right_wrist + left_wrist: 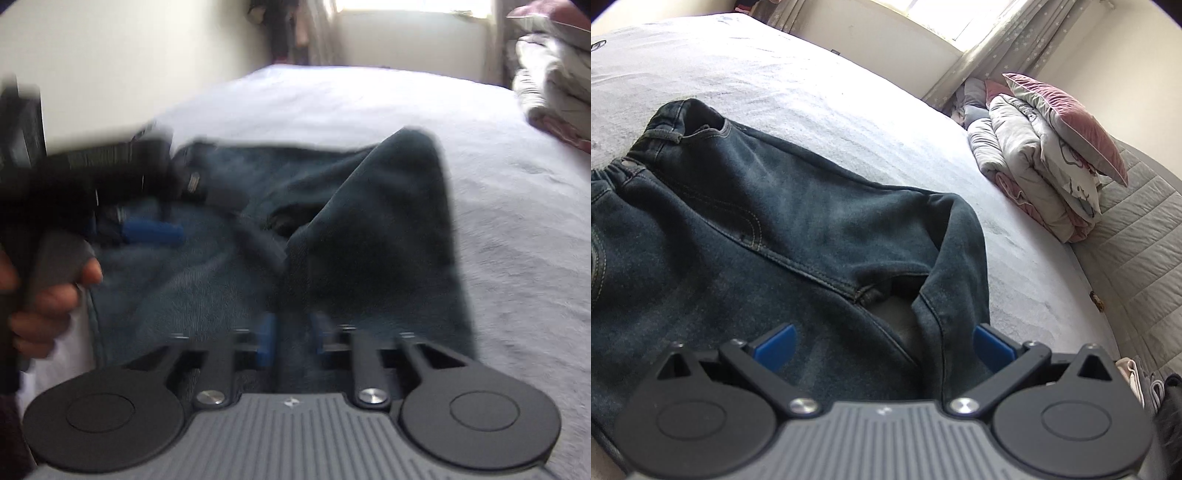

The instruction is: Fold clothes

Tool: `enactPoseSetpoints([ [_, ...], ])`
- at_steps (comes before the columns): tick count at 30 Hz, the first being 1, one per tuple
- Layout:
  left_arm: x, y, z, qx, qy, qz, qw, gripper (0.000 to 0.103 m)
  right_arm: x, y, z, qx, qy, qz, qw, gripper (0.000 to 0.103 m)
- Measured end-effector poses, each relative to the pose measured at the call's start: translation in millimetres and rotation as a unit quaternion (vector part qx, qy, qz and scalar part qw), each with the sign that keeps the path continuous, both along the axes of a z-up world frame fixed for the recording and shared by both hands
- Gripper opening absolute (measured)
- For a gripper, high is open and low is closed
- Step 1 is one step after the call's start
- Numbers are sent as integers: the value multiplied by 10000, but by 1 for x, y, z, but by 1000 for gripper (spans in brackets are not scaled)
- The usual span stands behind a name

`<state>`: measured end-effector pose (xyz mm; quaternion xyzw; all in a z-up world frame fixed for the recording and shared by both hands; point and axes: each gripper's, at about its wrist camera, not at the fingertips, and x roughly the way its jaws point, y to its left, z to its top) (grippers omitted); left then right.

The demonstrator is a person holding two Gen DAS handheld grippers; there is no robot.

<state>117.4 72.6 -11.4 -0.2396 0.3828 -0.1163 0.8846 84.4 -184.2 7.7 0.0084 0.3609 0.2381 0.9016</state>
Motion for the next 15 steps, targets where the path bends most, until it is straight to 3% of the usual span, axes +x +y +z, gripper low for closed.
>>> enactPoseSetpoints([
  [1,1,1,0,-18,7,5,10000,103,-3,-12,7,63,-118,-167,9998,53],
  [4,2,3,0,-57,34,32,10000,103,-1,-51,13,63,-127,-910,9958,54],
  [7,3,4,-1,-66,85,46,9999,103,7,-81,5,41,225,-1557,9875,54],
  [10,3,4,-1,-60,112,44,9999,103,13,-90,-12,-71,604,-1773,9823,54],
  [15,5,5,-5,-2,92,67,9999,103,19,-76,-32,-527,775,-1874,9778,50],
])
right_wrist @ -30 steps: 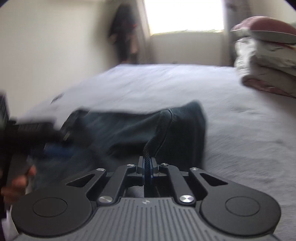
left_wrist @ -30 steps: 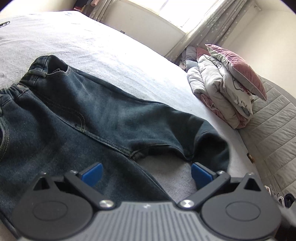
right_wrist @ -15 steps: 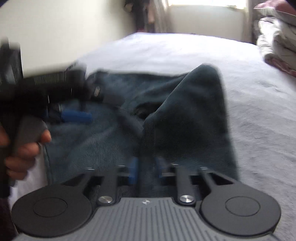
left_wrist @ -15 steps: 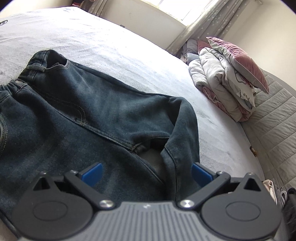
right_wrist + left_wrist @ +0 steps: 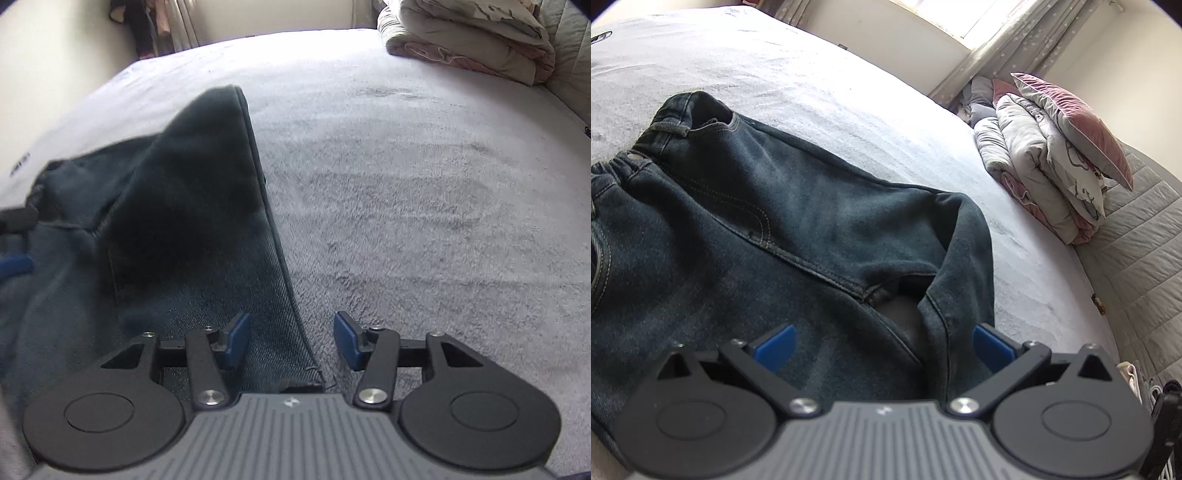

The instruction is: Fold clothes

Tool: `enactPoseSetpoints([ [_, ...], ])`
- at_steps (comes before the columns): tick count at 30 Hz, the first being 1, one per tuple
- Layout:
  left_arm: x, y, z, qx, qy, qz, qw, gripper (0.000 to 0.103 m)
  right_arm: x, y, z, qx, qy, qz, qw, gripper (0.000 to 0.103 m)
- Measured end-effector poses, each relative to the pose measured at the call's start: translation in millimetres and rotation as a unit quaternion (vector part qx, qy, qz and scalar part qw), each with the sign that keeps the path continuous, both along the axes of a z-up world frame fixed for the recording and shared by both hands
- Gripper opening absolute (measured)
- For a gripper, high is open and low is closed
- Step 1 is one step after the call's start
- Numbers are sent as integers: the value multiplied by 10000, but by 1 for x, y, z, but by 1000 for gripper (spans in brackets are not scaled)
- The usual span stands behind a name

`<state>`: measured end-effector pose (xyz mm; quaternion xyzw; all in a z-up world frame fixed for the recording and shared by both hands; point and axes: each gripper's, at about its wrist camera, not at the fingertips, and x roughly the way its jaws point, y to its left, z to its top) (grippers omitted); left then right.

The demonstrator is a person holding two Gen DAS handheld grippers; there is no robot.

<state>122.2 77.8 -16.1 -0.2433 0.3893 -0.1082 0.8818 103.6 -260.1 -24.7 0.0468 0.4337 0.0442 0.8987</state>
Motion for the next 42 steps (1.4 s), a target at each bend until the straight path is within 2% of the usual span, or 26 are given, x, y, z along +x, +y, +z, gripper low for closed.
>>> enactPoseSetpoints([
  [2,2,1,-3,7,6,31,10000,103,0,5,-3,-5,-4,90,10000,18],
  [3,3,2,-4,5,26,50,10000,103,2,7,-2,-10,50,116,9999,15],
  [8,7,8,-8,-86,123,145,9998,103,8,2,26,-342,-2,240,9991,13],
  [12,9,9,-8,-90,91,91,9999,103,23,-16,56,-1250,-235,141,9918,13],
  [18,14,9,-10,155,-74,-76,9998,102,76,-57,78,-2376,-370,-427,9697,12],
  [23,17,16,-15,440,-307,-112,9985,102,132,-78,69,-2925,-438,-807,9519,12],
  [30,27,28,-22,109,-257,33,9996,102,205,-97,50,-3376,-433,-1105,9338,12],
  [37,26,17,-23,411,-515,-146,9977,102,252,-105,30,-3609,-529,-1194,9234,11],
  [42,25,11,-27,556,-659,-229,9960,102,277,-110,17,-3642,-571,-1224,9215,10],
])
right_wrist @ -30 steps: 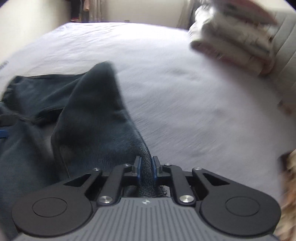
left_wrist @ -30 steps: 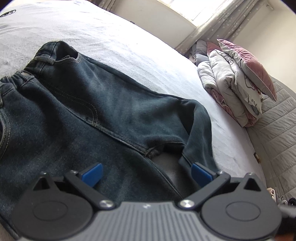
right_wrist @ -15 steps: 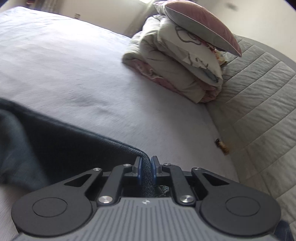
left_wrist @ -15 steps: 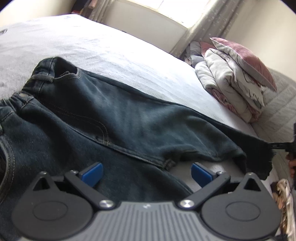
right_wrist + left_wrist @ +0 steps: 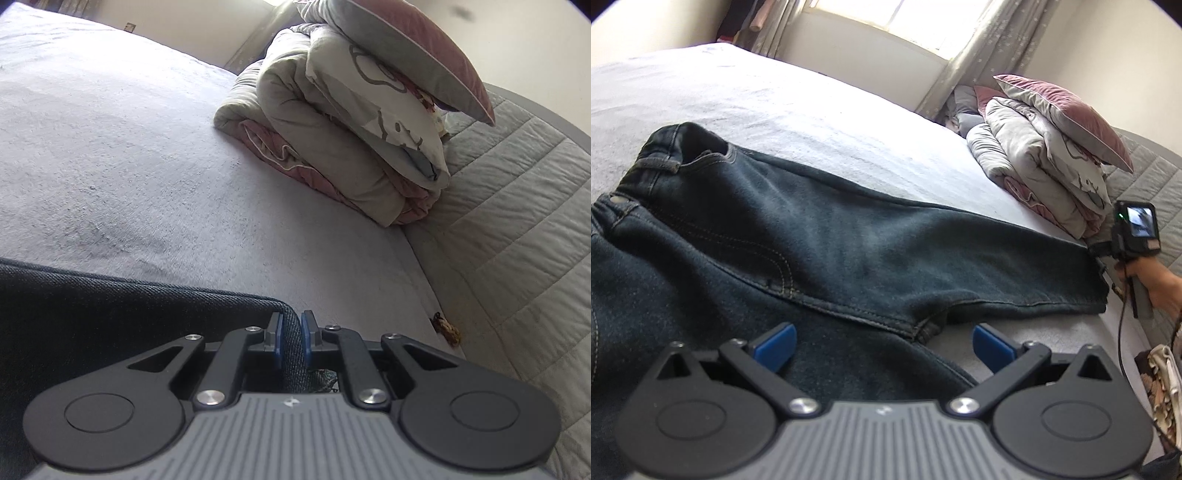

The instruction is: Fold clothes

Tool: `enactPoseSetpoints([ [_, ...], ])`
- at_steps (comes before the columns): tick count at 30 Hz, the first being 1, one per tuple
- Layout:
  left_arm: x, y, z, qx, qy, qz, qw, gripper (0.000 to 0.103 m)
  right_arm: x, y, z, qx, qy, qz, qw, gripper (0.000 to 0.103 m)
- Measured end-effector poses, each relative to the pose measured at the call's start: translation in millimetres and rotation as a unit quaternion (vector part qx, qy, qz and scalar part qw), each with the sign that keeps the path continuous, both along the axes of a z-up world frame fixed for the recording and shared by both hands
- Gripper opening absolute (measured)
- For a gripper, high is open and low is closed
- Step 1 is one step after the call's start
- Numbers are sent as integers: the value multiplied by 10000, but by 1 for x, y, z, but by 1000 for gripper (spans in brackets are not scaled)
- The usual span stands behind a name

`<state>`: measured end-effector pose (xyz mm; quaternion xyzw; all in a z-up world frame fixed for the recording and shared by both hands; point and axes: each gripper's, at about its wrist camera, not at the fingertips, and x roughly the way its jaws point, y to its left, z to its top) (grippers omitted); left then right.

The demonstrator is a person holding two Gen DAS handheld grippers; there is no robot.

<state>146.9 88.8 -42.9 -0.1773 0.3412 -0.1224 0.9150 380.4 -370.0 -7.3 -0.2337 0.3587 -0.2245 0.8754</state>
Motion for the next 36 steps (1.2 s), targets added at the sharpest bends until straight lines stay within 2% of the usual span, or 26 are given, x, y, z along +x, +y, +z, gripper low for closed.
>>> enactPoseSetpoints([
  [3,-1,-4,-2,117,-67,-62,9999,102,9,2,-12,-188,22,91,9998,10],
  [10,-2,-13,-5,456,-133,-169,9987,103,14,6,-43,-200,32,-34,9998,14],
  [11,-2,-14,-5,491,-149,-179,9985,103,12,9,-45,-181,6,-42,9998,16],
  [13,-3,-15,-4,508,-180,-186,9984,103,6,21,-43,-111,-140,17,9998,40],
  [14,-4,-14,-3,469,-184,-169,9986,102,0,30,-40,-72,-235,150,9996,45],
  [15,-4,-12,-2,415,-187,-139,9989,103,-5,41,-38,2,-283,321,9991,49],
  [18,-4,-9,1,296,-225,-38,9993,102,-22,82,-28,511,-175,935,9941,49],
  [21,-4,-7,3,286,-262,84,9992,103,-41,130,-13,1469,-97,1615,9758,49],
  [23,-4,-4,4,248,-280,156,9992,103,-51,162,-6,2177,8,2016,9550,49],
  [25,-4,-2,6,207,-302,205,9991,102,-59,196,-5,2658,142,2382,9340,49],
  [27,-4,0,6,170,-292,241,9991,103,-63,229,-9,2843,221,2720,9191,49],
  [29,-3,2,6,121,-253,278,9992,103,-62,252,-15,2889,230,2863,9133,49],
  [32,-3,3,5,26,-209,288,9994,103,-53,260,-33,2848,387,2701,9189,49],
  [35,-4,3,4,4,-194,287,9994,103,-50,229,-39,2755,104,2656,9238,50],
  [36,-4,2,4,-6,-184,282,9994,103,-49,213,-40,2647,10,2497,9314,51],
])
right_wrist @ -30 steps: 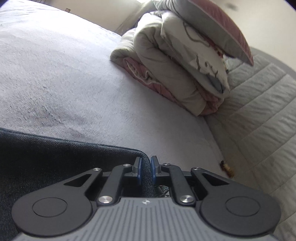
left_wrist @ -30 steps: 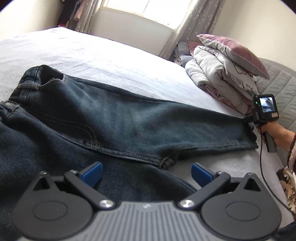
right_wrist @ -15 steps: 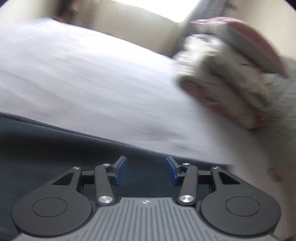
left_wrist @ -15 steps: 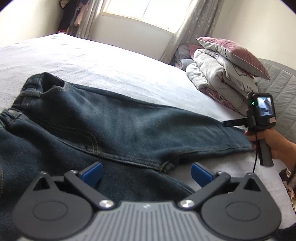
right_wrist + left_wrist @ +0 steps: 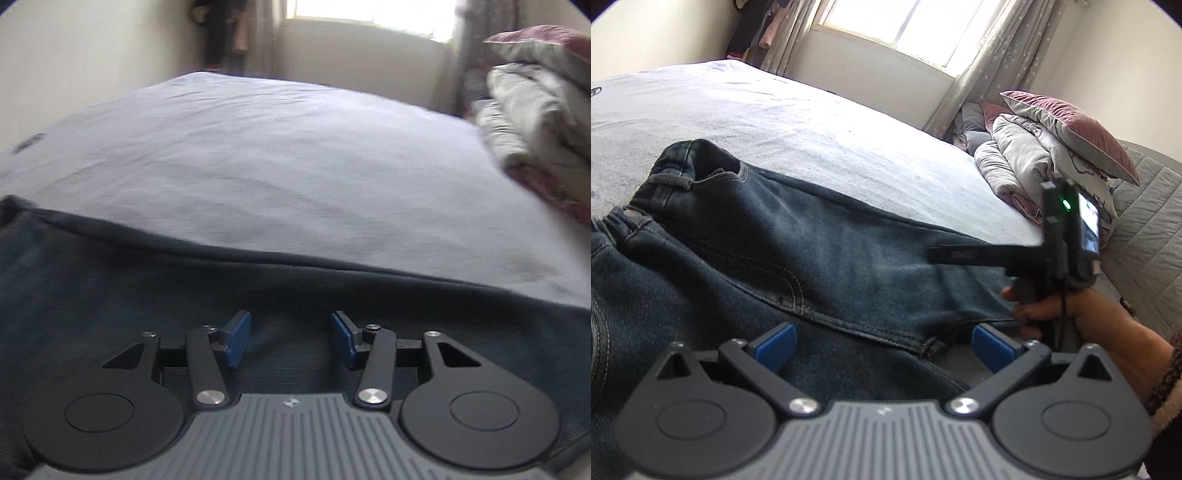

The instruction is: Fold clothes

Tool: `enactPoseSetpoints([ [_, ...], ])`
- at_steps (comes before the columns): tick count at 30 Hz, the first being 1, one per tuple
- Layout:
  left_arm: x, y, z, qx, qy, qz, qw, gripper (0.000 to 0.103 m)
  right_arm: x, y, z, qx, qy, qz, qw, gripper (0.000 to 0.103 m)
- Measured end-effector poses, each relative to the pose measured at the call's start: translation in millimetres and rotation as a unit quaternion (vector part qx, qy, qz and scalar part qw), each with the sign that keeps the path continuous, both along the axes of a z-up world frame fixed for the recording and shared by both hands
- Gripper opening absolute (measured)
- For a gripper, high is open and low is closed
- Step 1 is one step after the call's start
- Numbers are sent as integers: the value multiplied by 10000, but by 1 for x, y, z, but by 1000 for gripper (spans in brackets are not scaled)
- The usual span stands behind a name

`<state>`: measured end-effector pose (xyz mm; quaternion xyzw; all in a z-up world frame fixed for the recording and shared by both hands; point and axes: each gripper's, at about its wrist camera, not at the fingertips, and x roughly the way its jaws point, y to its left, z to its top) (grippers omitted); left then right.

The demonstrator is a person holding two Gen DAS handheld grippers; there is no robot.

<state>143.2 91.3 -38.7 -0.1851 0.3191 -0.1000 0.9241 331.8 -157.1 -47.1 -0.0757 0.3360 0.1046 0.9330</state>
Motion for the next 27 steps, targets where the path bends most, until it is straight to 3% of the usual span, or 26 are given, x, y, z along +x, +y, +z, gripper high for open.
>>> enactPoseSetpoints([
  [4,0,-1,-2,22,35,-43,10000,103,19,-99,1,329,21,-1069,9937,55],
  [11,1,-4,-5,94,79,-50,9999,103,28,-222,7,-338,39,-2723,9616,55],
  [17,-1,-9,-6,207,53,-98,9997,103,-4,-285,7,-177,-37,-3896,9208,57],
  [20,-2,-12,-7,297,43,-121,9995,103,-16,-304,-9,259,100,-4071,9130,55],
  [21,-2,-12,-7,320,37,-127,9994,103,-20,-305,-11,434,35,-4029,9142,40],
  [22,-2,-13,-7,343,31,-134,9993,103,-20,-303,-11,505,-9,-3963,9167,19],
  [24,-2,-13,-8,374,30,-143,9992,103,-20,-299,-6,367,-134,-3825,9231,13],
  [26,-2,-14,-9,391,37,-149,9991,103,-22,-296,-1,251,-296,-3835,9227,12],
  [27,-1,-14,-9,398,43,-151,9991,103,-19,-298,-4,209,-173,-3865,9219,12],
])
